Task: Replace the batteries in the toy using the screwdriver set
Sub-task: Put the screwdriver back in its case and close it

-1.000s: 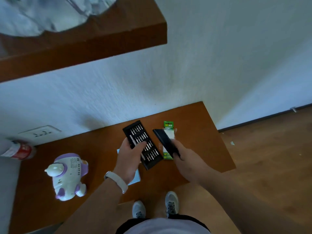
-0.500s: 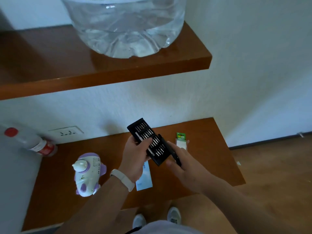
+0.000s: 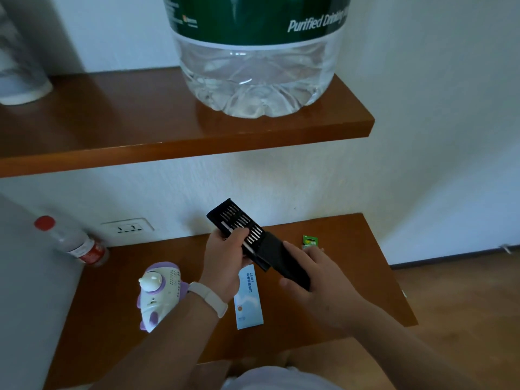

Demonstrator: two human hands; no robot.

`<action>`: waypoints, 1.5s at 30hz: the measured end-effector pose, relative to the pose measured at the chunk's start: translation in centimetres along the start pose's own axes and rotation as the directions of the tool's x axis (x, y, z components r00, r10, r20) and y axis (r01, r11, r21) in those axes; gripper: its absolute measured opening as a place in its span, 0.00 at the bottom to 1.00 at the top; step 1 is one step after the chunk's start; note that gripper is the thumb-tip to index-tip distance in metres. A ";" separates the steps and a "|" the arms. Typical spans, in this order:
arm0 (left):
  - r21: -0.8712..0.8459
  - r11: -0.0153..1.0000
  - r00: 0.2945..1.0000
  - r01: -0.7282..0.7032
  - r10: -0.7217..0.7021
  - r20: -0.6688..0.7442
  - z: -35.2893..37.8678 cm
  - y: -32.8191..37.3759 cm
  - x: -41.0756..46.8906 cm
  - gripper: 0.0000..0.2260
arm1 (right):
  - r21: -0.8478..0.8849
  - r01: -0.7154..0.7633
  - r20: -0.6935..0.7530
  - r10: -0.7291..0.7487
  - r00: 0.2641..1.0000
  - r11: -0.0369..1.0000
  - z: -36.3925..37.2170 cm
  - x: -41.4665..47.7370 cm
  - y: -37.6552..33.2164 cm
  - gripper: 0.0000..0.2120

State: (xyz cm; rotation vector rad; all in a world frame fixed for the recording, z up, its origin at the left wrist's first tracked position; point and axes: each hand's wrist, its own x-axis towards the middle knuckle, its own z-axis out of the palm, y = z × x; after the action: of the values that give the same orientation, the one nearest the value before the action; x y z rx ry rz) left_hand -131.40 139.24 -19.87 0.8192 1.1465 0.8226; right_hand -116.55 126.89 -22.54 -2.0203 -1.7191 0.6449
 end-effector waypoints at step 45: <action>-0.223 0.975 0.994 -0.005 0.029 0.108 0.4 -1.1 -3.3 0.13 | -0.176 0.171 -0.070 -0.186 0.980 0.969 -2.9 0.9 -1.4 0.34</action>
State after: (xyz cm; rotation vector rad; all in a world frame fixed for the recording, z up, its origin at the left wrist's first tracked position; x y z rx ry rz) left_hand -131.57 135.79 -19.30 0.6808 0.9312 0.8907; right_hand -115.88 128.00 -19.47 -1.9410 -1.9323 0.3584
